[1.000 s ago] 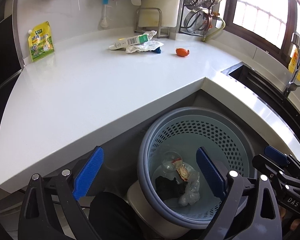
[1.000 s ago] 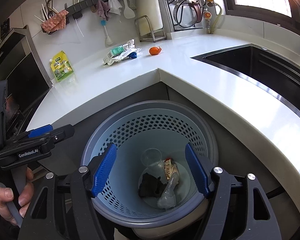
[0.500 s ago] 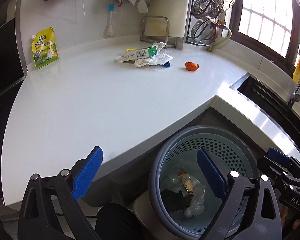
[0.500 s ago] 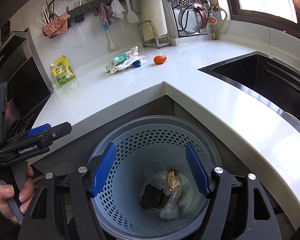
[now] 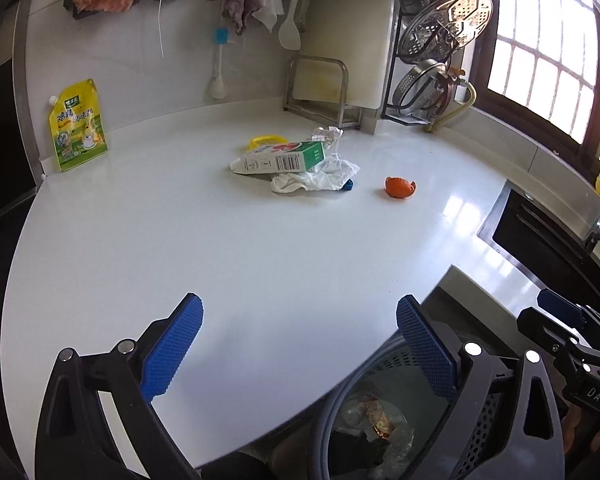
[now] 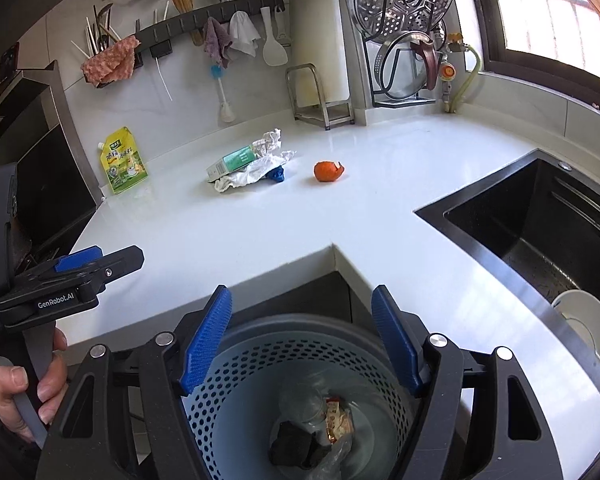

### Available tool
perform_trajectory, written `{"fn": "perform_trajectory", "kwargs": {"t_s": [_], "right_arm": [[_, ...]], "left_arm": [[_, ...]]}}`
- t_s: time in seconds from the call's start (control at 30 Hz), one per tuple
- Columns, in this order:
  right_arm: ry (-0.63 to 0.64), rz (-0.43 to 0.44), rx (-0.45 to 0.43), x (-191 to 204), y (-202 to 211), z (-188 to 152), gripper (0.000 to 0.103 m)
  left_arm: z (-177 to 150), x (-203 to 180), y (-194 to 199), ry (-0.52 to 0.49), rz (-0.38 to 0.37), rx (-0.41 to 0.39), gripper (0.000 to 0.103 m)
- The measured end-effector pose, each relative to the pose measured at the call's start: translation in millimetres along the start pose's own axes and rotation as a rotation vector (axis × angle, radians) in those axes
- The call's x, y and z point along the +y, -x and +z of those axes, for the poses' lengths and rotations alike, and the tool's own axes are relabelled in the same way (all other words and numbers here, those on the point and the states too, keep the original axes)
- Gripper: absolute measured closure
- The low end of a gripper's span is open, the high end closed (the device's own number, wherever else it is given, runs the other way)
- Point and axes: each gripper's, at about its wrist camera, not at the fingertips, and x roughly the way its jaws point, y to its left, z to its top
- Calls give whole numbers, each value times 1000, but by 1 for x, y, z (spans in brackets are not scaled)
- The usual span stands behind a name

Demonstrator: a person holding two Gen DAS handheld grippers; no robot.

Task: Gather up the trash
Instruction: 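Move both tools back over the counter toward the carton and orange peel, then grasp the orange peel with the right tool while the left tool grasps the white tissue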

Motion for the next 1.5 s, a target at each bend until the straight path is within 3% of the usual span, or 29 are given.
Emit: {"fn": "perform_trajectory", "kwargs": {"t_s": [0.57, 1.03, 1.5], "right_arm": [[15, 19, 33, -25, -93, 97, 34], [29, -7, 140, -26, -172, 119, 34], [23, -4, 201, -34, -199, 127, 34]], "left_arm": [[80, 10, -64, 43, 54, -30, 7], [98, 16, -115, 71, 80, 28, 7], [102, 14, -149, 97, 86, 114, 7]]}}
